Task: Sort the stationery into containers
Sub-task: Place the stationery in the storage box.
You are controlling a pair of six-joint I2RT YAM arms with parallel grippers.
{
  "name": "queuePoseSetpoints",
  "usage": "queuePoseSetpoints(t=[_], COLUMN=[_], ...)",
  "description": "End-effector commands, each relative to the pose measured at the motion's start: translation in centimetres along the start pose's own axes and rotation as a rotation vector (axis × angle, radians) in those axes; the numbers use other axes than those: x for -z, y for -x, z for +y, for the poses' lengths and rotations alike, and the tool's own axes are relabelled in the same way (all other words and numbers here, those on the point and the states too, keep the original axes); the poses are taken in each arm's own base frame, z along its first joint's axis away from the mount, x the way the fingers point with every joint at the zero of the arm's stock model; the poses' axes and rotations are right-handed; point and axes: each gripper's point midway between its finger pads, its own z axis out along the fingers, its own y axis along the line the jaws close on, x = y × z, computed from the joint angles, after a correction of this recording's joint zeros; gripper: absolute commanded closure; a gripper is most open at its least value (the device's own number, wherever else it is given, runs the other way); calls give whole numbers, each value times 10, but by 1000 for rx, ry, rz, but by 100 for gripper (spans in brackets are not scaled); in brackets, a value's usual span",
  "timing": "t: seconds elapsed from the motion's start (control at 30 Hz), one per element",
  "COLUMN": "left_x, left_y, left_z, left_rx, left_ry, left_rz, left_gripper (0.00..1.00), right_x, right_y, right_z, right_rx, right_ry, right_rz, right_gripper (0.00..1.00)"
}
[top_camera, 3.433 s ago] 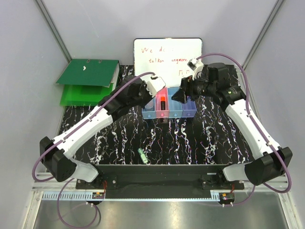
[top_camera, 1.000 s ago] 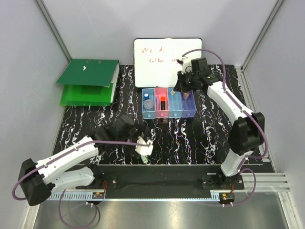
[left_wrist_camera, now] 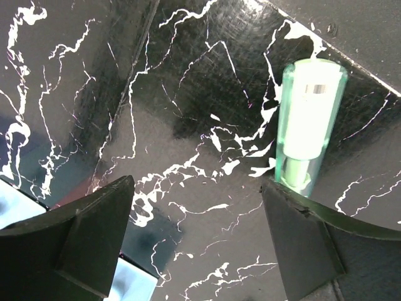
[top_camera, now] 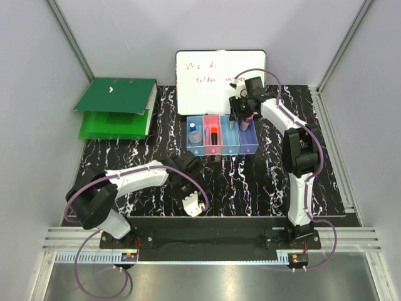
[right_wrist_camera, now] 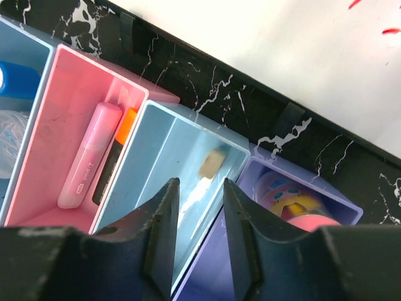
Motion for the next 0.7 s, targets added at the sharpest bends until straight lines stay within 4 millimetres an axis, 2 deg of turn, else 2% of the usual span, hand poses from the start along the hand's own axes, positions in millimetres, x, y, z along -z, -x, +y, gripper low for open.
queuePoseSetpoints(t=[0.0,0.13,0.3,0.5,0.67], left_x=[0,-1,-3,-1,4], left_y=[9,11,13,16,18], left_z=[8,8,3,-11,-19], left_rx=[-49,-43,-32,-36,-66], left_ry=[17,16,6,-43,-67], left_rz=[-53,-66,-79,-85,-79], left_gripper=[16,22,29,27,21], right_x=[9,13,28,46,62], right_y=[30,27,39,55,68], right_z=[3,4,15,27,53], right_rx=[45,44,64,93,133], right_ry=[7,9,24,32,68], right_rz=[-79,-76,-109,-154,-192], right_gripper=[55,50,47,46,44])
